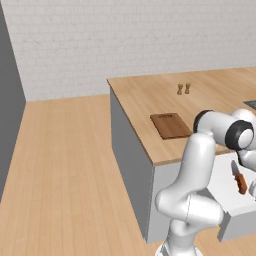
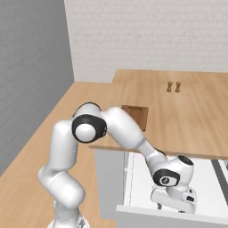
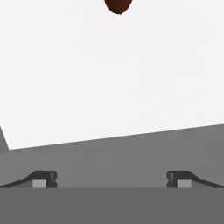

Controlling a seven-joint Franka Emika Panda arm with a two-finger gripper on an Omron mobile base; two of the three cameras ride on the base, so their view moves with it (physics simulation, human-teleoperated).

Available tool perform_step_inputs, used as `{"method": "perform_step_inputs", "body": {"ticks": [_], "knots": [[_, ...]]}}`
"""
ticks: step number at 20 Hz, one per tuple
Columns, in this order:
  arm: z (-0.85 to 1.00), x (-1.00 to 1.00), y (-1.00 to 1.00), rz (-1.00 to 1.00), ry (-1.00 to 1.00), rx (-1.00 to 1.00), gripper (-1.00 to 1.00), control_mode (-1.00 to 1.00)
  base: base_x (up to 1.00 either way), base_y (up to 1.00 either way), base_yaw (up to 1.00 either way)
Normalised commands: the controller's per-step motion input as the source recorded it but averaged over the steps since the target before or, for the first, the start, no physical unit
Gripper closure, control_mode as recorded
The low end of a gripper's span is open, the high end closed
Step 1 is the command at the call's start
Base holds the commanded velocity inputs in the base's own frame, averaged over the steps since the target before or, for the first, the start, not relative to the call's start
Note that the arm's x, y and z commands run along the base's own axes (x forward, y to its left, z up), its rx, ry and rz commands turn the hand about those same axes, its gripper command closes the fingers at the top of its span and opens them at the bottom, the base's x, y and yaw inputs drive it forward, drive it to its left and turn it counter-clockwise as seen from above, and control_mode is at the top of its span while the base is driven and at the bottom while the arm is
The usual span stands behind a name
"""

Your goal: Pick up the knife from the drawer and place it on the cutting board. Then place the meat from the plate to the cutting board.

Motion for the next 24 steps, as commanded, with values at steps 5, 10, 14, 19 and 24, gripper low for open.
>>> {"method": "perform_step_inputs", "body": {"ticks": [5, 10, 14, 19, 24], "knots": [[0.0, -1.0, -0.05, 0.0, 0.0, 0.0, -1.0, -1.0, 0.0, 0.0, 0.0], [0.39, -0.34, 0.0, 0.02, -0.09, 0.0, -1.0, -1.0, 0.0, 0.0, 0.0], [0.59, 0.62, 0.0, 0.0, -0.25, 0.0, -1.0, -1.0, 0.0, 0.0, 0.0], [0.11, 0.56, 0.05, 0.0, -0.12, -0.03, -1.0, -1.0, 0.0, 0.0, 0.0], [0.0, 0.52, 0.15, -0.03, 0.0, -0.12, -1.0, -1.0, 0.0, 0.0, 0.0]]}}
